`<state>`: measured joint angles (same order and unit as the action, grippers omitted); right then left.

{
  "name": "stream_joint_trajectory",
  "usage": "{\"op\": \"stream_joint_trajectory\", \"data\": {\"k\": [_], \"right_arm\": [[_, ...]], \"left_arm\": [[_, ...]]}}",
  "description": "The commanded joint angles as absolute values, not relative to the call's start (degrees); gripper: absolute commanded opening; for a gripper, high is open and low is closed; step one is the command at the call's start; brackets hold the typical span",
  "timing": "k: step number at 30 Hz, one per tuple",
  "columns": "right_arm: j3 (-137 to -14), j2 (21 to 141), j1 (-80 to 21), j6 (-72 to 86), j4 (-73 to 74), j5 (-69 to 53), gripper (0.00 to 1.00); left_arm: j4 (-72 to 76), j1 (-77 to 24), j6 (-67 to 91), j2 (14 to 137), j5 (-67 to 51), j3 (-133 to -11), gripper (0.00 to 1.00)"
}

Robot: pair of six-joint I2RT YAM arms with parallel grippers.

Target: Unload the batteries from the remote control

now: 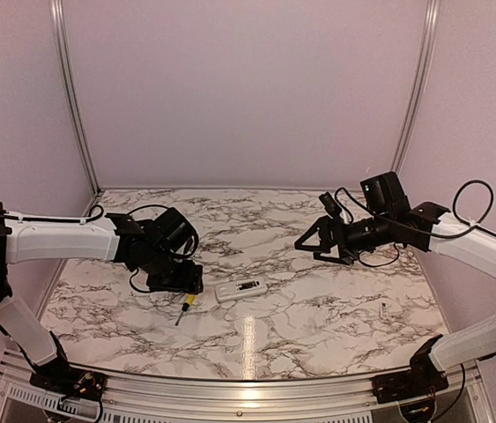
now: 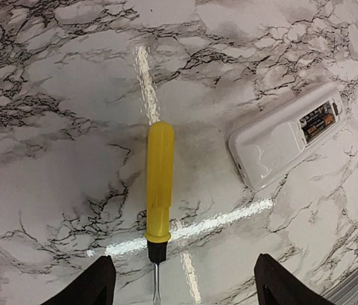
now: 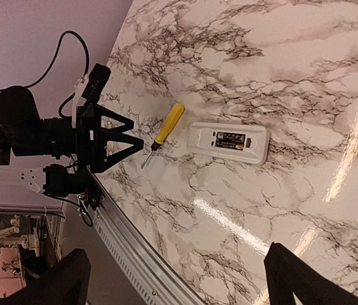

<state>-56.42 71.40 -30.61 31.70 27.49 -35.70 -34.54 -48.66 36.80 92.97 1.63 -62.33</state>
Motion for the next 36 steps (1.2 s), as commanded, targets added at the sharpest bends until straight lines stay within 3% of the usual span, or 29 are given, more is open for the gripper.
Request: {"op": "stream_joint_trajectory", "data": {"k": [1,36], "right_arm": [[-59.0,72.87,-30.33,29.83,27.66,-36.04,0.94],[-60.36,77.52,-30.32,28.06,29.0,-35.35,0.94]], "left_arm": [[-36.74,-49.92,35.34,90.59,3.38,-58.82,0.77],[-36.73,-52.57,28.21,104.64,6.23,-62.29,0.27]]}}
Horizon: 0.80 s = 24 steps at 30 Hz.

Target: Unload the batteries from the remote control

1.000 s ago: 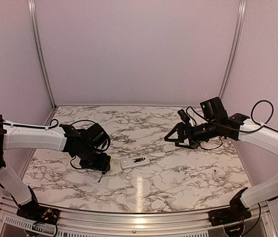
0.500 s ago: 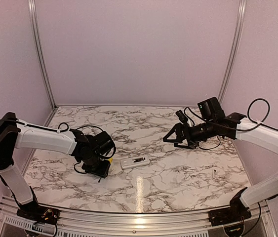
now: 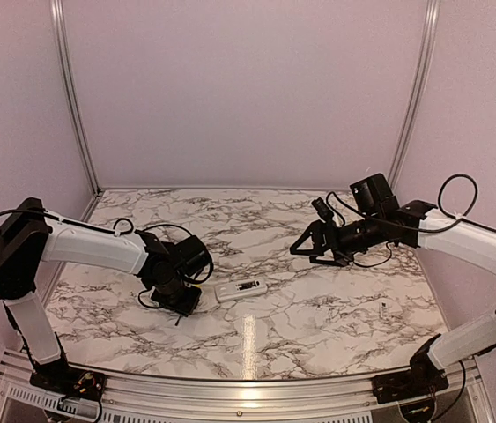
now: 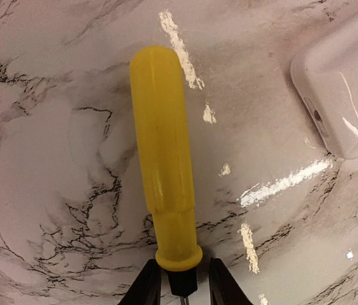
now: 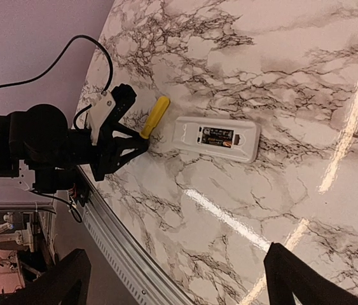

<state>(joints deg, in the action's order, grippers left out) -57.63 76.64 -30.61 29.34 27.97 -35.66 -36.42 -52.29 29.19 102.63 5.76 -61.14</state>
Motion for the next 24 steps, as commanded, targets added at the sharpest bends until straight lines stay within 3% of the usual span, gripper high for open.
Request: {"op": "stream_joint_trajectory", "data": {"k": [1,6,11,24], "right_arm": [[-60.42,77.65,-30.37,28.03,29.0,-35.33,0.94],[-60.48,77.94,-30.35,27.98,29.03,-35.07,0.94],[-60.47,77.88,-30.32,28.1,29.05,-34.6,0.94],[-60.23,77.04,-30.32,29.68,27.56,-33.24,0.94]], "left_arm": [[-36.74,-52.6,28.15,104.87,6.33,-62.31,0.25],[-36.82,-52.56,27.61,106.0,6.7,-62.19,0.12],[-36.71,-52.56,26.83,105.04,6.93,-62.46,0.05],[-36.83,-52.62,20.75,101.18,3.92,-65.65,0.01]]}}
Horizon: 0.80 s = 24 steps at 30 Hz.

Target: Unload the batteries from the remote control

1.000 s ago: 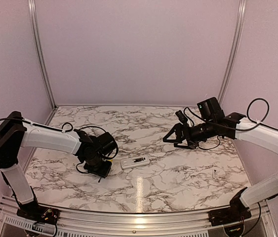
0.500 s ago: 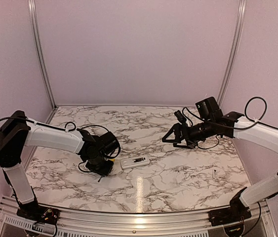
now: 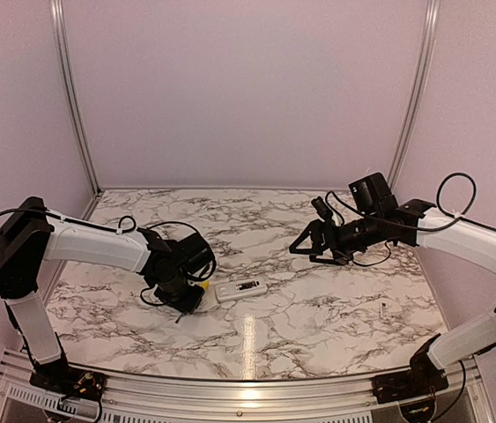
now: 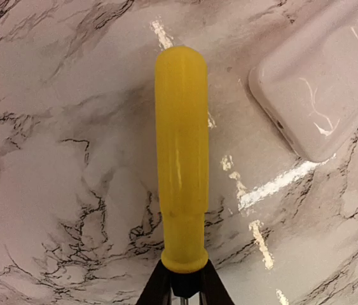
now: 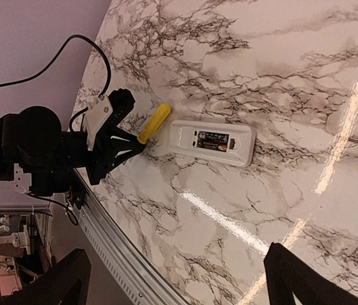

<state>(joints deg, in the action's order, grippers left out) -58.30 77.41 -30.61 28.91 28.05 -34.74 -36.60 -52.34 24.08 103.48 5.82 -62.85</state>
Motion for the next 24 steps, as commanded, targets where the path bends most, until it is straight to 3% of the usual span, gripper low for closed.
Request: {"op": "stream_joint_trajectory", "data": {"k": [1,24], "right_arm": [[-60.14,76.81,-30.37,29.69,27.52,-33.15,0.94],[-59.8,75.64,-30.37,31.93,25.39,-33.66,0.94]], "left_arm": [[-36.82,-52.6,20.23,100.96,3.61,-66.18,0.01],[-43.23,-52.64,6.99,99.12,-1.77,-85.65,0.0]]}}
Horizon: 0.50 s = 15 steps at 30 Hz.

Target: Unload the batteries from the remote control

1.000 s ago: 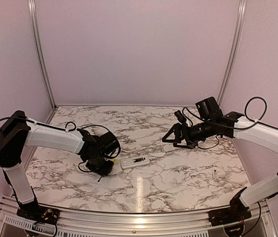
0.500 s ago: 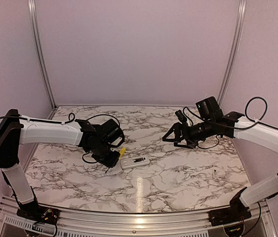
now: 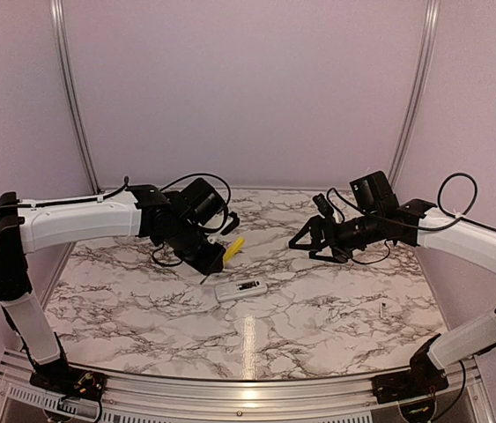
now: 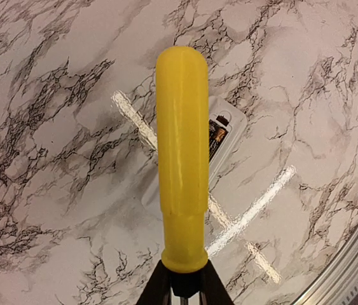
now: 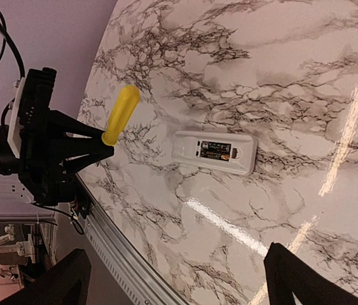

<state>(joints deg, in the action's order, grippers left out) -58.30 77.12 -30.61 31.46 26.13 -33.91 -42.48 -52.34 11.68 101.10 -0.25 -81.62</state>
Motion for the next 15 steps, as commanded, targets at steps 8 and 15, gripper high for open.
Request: {"op": "stream_joint_trajectory", "data": {"k": [8,15], "right_arm": [[-61.55,74.04,-30.32,31.27,27.74,-33.4,0.94],[-62.78,72.56,-30.33,29.98,30.58,-32.7,0.94]], "left_arm": [[-38.05,-53.45,-7.97,97.08,-2.61,-87.22,0.0],[-25.95,-53.45,-17.6,91.86,-2.56,-79.64,0.0]]}}
